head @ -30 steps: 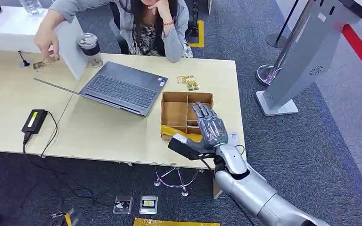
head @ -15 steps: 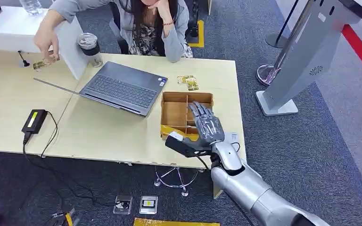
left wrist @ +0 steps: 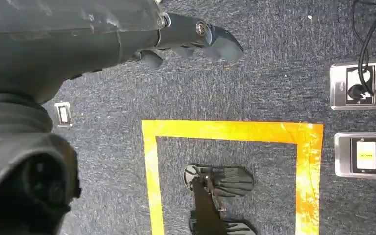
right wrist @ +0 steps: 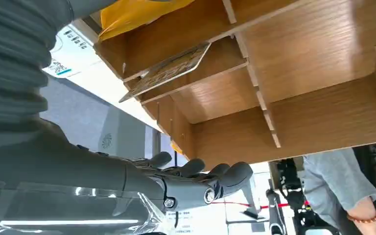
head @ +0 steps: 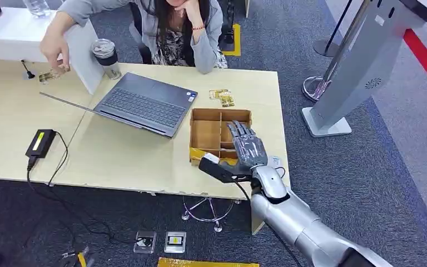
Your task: Pass the card to the sensor for recognition and then transmit it.
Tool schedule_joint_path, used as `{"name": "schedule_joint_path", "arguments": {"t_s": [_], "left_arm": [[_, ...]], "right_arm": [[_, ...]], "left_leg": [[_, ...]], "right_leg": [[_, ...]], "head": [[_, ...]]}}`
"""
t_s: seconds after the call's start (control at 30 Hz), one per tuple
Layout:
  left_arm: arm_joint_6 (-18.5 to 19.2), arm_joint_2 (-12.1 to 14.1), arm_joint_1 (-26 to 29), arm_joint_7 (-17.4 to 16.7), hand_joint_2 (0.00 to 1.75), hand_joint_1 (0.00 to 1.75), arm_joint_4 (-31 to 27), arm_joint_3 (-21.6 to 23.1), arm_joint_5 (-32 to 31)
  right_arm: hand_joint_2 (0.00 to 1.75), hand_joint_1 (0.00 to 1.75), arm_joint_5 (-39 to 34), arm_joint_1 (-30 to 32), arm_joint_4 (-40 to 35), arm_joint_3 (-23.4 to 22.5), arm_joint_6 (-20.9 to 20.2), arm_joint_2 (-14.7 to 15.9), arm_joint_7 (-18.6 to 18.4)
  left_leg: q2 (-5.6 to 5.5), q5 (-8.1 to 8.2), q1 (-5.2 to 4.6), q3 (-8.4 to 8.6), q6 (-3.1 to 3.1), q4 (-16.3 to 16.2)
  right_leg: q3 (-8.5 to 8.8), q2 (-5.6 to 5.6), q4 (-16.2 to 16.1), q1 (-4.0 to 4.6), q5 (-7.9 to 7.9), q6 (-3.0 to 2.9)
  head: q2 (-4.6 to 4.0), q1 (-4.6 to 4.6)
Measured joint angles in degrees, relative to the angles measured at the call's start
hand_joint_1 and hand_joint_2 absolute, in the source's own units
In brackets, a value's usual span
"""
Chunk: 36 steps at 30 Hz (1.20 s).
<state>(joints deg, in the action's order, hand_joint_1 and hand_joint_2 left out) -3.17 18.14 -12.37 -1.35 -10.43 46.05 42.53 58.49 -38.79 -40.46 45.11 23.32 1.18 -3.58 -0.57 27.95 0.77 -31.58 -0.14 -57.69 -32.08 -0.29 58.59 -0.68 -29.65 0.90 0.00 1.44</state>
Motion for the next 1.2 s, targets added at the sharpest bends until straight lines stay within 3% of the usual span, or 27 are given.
{"name": "schedule_joint_path", "arguments": {"t_s": [1.2], "left_arm": [[-0.15, 0.02, -0.02, -0.74, 0.00, 0.00, 0.00, 0.00, -0.20]], "right_arm": [[1.75, 0.00, -0.83, -2.38, 6.52, -0.11, 1.29, 0.02, 1.84]], "left_leg": [[0.02, 0.00, 0.00, 0.01, 0.00, 0.00]], "right_leg": [[-0.01, 0.01, 0.00, 0.00, 0.00, 0.00]], "head": [[0.00, -0.02]]}}
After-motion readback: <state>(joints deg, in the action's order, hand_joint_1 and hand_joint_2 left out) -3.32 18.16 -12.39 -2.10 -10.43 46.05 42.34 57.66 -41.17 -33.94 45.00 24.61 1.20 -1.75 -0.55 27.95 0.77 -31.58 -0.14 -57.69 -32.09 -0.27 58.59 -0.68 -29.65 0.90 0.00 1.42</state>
